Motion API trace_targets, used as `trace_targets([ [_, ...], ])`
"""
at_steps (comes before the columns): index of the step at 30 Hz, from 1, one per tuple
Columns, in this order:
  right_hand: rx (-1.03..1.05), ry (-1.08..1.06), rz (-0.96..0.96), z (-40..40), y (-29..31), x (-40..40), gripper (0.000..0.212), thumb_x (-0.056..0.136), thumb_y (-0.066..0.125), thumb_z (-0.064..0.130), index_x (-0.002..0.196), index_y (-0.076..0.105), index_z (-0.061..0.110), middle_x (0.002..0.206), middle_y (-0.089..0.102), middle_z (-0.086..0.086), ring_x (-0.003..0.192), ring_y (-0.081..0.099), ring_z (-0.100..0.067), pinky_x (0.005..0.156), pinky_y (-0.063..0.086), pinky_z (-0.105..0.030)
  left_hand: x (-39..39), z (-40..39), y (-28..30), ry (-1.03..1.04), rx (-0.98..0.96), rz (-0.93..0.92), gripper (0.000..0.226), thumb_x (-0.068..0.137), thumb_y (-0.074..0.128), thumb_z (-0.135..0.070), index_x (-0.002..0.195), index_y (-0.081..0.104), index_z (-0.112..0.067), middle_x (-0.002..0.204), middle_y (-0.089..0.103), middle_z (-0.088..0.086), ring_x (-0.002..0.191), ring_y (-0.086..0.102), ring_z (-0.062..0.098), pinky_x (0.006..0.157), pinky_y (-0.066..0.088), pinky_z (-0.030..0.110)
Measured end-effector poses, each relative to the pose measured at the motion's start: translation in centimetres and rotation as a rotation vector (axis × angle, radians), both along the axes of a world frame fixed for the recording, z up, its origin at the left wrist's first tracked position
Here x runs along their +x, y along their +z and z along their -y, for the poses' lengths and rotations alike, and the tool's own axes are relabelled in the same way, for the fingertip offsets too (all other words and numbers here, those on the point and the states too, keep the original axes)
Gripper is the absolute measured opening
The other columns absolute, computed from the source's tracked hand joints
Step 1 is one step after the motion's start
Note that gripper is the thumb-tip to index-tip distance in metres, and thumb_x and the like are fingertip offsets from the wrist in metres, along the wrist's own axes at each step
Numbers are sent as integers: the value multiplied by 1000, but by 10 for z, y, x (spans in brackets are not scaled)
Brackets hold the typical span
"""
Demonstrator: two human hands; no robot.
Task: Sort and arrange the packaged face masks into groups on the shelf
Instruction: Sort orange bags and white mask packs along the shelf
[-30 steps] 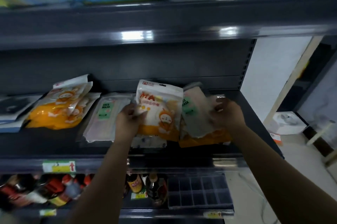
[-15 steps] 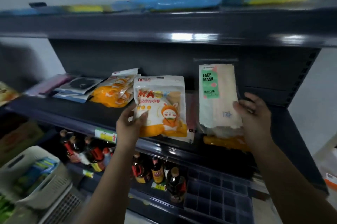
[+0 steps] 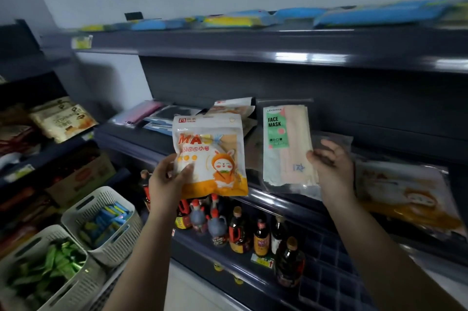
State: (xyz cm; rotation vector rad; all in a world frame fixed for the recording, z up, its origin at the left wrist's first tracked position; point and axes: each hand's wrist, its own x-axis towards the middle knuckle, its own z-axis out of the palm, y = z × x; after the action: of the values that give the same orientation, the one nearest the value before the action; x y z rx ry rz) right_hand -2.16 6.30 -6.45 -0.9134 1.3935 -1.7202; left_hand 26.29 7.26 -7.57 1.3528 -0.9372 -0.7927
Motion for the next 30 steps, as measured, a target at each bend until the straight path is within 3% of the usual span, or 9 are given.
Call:
trace_targets([
  [2, 9, -14, -5, 2, -3, 17, 46, 84, 65, 1, 127, 50, 10, 87, 61, 8, 91, 58, -15, 76, 50, -27, 18, 4, -1, -6, -2, -4, 42, 83, 70, -16, 123, 58, -9, 116, 63, 11, 89, 63, 19, 71, 53, 30],
  [6, 51, -79, -32, 10, -14, 47, 46, 82, 68, 3, 124, 52, 13, 87, 63, 7, 94, 59, -18, 94, 50, -42, 47, 15, -1, -54, 3, -20, 44, 84, 70, -15, 125, 56, -9, 120, 61, 12, 87, 62, 15, 63, 50, 24],
  [10, 70, -161, -53, 13, -22, 70, 47, 81, 69, 2, 125, 53, 8, 93, 63, -2, 95, 59, -20, 95, 49, -41, 68, 28, 0, -121, 5, -31, 41, 84, 68, -14, 123, 55, -12, 104, 60, 1, 80, 59, 7, 64, 50, 24],
  [12, 72, -198, -50, 14, -26, 80, 47, 81, 68, 0, 124, 53, 6, 86, 62, 4, 94, 58, -19, 93, 49, -37, 78, 35, -1, -152, 6, -31, 39, 85, 68, -14, 122, 55, -15, 94, 57, -6, 81, 60, 10, 68, 53, 29],
  [16, 74, -267, -51, 18, -32, 95, 46, 80, 69, 1, 123, 53, 5, 81, 63, 5, 92, 58, -19, 93, 48, -35, 96, 50, -9, -200, 25, -16, 33, 83, 70, -17, 113, 58, -20, 102, 61, 3, 98, 65, 31, 84, 55, 50],
  [19, 77, -318, -70, 22, -32, 94, 42, 81, 67, -2, 120, 54, -1, 90, 64, -4, 81, 58, -14, 82, 46, -24, 102, 60, -12, -209, 18, -9, 28, 82, 71, -17, 109, 61, -17, 102, 64, 5, 100, 64, 36, 82, 55, 50],
  [22, 83, -359, -99, 31, -29, 88, 42, 81, 66, -4, 121, 53, -3, 81, 58, 2, 69, 53, -3, 67, 44, -15, 101, 71, -15, -235, 33, -6, 30, 82, 71, -18, 111, 62, -14, 108, 66, 15, 96, 65, 35, 79, 56, 48],
  [28, 168, -378, -200, 68, -33, 76, 44, 82, 62, -5, 124, 50, -6, 96, 60, -13, 92, 56, -20, 63, 40, -17, 91, 101, -13, -241, 8, -18, 34, 84, 69, -17, 116, 60, -13, 108, 63, 8, 92, 64, 27, 67, 55, 33],
  [30, 204, -369, -257, 83, -35, 74, 44, 83, 61, -5, 125, 49, -8, 106, 64, -22, 100, 59, -27, 61, 38, -7, 87, 110, -11, -245, 6, -34, 34, 85, 68, -15, 117, 59, -11, 105, 62, 6, 93, 64, 26, 66, 54, 31],
])
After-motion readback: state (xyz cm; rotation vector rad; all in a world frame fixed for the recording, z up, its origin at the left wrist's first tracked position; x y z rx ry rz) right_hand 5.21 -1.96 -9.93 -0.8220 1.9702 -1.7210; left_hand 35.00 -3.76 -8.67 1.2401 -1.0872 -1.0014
